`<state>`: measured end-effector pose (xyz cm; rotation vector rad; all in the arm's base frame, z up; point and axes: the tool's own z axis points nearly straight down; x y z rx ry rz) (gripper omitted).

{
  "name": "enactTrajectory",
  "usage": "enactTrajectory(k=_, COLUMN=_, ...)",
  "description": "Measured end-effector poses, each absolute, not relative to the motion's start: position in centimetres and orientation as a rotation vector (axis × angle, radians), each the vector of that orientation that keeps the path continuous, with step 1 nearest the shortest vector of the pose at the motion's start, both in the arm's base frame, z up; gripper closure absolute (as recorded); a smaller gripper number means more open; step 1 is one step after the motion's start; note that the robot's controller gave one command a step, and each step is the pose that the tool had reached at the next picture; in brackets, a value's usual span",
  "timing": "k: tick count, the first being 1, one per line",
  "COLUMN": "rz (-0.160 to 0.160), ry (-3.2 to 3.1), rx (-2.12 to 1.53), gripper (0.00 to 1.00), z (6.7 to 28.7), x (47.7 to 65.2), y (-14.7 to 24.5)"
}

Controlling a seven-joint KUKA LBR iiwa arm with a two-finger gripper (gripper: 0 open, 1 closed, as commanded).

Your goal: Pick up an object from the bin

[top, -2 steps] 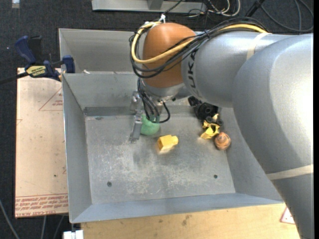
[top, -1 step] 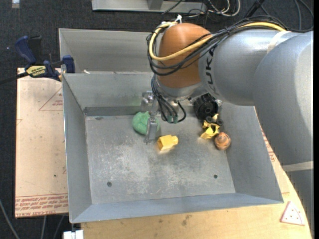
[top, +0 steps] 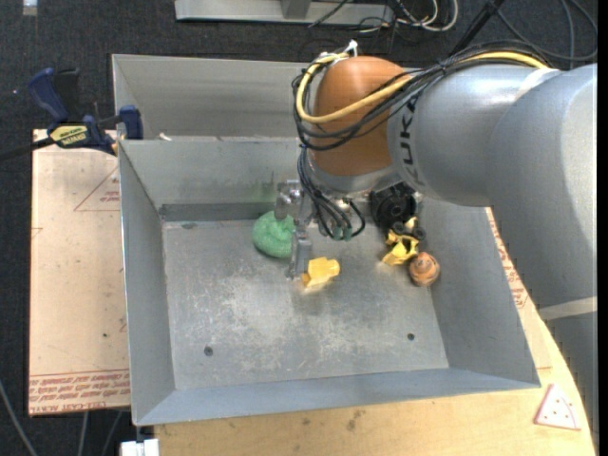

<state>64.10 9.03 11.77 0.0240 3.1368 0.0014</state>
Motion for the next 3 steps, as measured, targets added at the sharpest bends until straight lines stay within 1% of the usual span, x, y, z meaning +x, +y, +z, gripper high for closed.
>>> enactTrajectory(k=1, rz=0.004, ry=3.136, rx=-0.04, gripper=1.0, z=8.6, x=65.0, y=7.5)
enactTrajectory(k=2, rz=0.004, ry=3.136, rx=-0.04, gripper=1.0, z=8.6, x=65.0, y=7.5)
enactTrajectory(k=3, rz=0.003, ry=3.137, rx=-0.026, gripper=1.0, z=22.2, x=63.8, y=7.0)
